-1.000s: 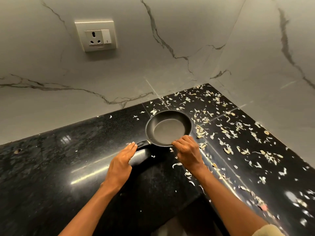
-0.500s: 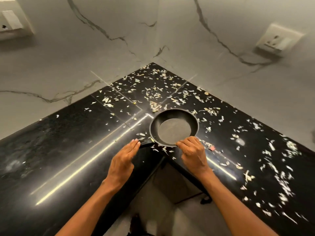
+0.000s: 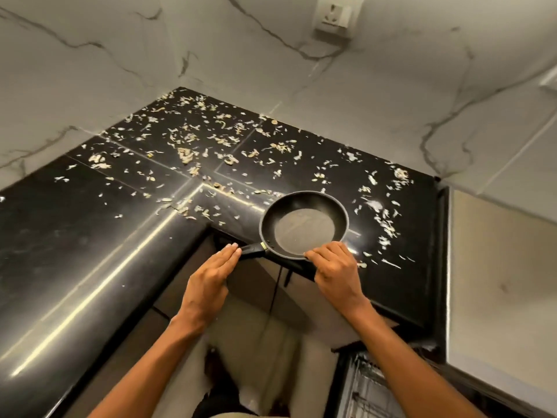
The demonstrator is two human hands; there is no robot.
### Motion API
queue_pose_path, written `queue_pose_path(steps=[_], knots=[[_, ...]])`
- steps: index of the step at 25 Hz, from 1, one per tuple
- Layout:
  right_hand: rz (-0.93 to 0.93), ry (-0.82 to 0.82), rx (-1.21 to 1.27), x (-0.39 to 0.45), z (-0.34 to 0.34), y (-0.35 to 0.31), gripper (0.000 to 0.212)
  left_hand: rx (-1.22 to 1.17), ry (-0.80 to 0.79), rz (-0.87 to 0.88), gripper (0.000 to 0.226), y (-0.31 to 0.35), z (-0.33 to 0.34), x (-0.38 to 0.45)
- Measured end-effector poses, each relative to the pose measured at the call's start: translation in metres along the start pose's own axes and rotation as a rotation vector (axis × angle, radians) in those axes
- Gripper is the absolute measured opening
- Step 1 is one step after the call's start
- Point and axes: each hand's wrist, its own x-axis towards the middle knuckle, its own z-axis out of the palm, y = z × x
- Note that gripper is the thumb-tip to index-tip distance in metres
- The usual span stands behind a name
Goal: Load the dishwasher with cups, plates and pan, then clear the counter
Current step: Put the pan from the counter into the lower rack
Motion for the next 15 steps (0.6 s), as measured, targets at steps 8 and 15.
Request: queue_pose_path(steps=[8,15], knots=[[0.105,0.021,-0.045,-0.104,-0.064,0.014,0.031,-0.04,-0.059,0.068,0.097,0.085,0.023,-0.041],[0.236,0.021,-0.136,-0.173,-0.113,-0.002,0.038,-0.094,-0.134,0.23,0.096,0.122,0.034,-0.062]])
